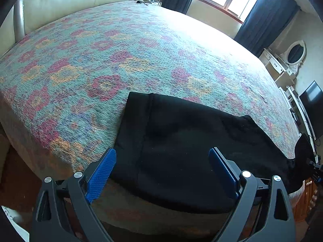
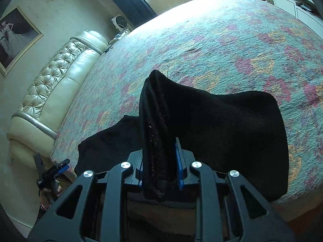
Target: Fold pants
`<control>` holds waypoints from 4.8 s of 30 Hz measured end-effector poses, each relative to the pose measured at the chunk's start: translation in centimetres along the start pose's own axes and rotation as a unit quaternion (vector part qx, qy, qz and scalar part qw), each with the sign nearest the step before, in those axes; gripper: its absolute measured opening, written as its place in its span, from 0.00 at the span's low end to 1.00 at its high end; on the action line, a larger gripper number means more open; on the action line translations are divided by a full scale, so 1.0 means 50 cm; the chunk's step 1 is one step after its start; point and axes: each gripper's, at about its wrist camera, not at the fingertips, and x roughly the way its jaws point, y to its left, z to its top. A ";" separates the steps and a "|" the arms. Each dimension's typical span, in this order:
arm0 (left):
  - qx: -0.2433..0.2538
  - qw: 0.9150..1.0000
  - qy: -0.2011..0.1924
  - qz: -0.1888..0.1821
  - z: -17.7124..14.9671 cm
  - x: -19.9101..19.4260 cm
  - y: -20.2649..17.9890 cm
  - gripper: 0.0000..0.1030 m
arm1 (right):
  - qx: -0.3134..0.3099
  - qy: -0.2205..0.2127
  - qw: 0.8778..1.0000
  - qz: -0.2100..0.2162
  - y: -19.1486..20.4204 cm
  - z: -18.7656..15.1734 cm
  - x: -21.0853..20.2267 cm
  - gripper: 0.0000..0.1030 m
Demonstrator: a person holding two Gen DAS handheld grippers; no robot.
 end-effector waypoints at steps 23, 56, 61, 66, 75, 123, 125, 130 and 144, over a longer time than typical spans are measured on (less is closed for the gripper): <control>0.024 1.000 0.015 0.005 -0.002 0.012 -0.016 0.89 | -0.031 0.056 0.997 -0.032 0.124 -0.093 0.226 0.23; -0.042 0.998 0.047 -0.021 0.002 0.031 0.027 0.89 | 0.207 0.032 0.966 0.150 -0.383 0.024 0.140 0.32; -0.047 0.997 0.053 -0.023 0.001 0.035 0.031 0.89 | 0.223 0.026 0.961 0.161 -0.409 0.007 0.150 0.24; -0.050 0.997 0.054 -0.025 0.004 0.036 0.035 0.89 | 0.229 0.034 0.952 0.198 -0.412 -0.015 0.124 0.41; -0.042 0.997 0.061 -0.026 0.002 0.041 0.028 0.89 | 0.222 0.036 0.957 0.181 -0.415 -0.089 0.108 0.17; -0.132 0.969 0.100 -0.186 0.071 0.112 0.192 0.89 | 0.041 0.001 0.989 0.142 -0.020 -0.136 -0.026 0.73; -0.115 0.970 0.113 -0.184 0.074 0.134 0.195 0.89 | 0.038 0.027 0.987 0.154 0.010 -0.151 -0.002 0.73; -0.073 0.961 0.114 -0.242 0.079 0.152 0.175 0.89 | -0.006 0.064 0.989 0.132 0.057 -0.177 0.026 0.73; -0.050 0.920 0.119 -0.371 0.084 0.202 0.111 0.89 | 0.024 0.095 0.987 0.128 0.058 -0.197 0.078 0.73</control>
